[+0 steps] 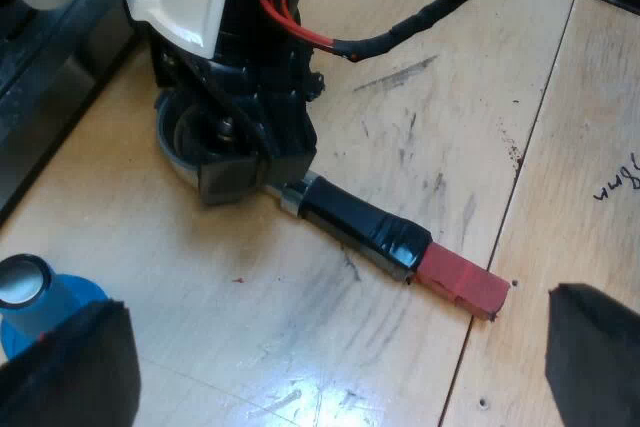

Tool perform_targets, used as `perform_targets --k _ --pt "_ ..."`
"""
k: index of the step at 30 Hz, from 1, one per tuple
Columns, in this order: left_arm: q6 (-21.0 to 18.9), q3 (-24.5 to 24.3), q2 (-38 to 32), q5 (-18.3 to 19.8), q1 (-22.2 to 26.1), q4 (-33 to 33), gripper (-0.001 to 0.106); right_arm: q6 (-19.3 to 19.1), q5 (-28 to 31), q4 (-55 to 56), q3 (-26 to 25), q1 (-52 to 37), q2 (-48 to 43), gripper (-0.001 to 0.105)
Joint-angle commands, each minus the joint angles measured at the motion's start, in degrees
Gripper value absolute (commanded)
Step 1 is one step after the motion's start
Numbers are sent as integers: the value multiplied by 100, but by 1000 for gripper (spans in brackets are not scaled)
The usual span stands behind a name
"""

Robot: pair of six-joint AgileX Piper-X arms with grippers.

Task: Put the handle in the coffee machine

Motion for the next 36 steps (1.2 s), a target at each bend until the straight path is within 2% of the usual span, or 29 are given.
perform_targets --k 1,7,10,13,21,23,28,31,36 --pt "-63 -4 0 -49 -4 -100 84 -45 -51 142 -7 -6 4 75" --pt "-63 -4 0 -49 -4 -109 84 -285 -51 508 -7 -6 -11 75" --pt "-63 -4 0 -49 -4 -109 84 -515 -51 644 -7 -6 -63 69" --pt "-63 -4 0 -49 -4 -109 84 -601 -51 629 -7 -6 -118 69" --pt "-63 -4 0 -49 -4 -109 84 -1453 186 629 -7 -6 -496 69" --pt "-63 -4 0 -49 -4 -109 84 -2010 186 629 -7 -6 -557 69" --pt "-63 -4 0 -49 -4 -109 84 -2668 186 629 -7 -6 -556 69" --pt "-63 -4 0 -49 -4 -109 84 -2934 186 555 -7 -6 -556 69" --pt "-53 -4 0 -49 -4 -123 84 -3034 186 175 -7 -6 -526 69"
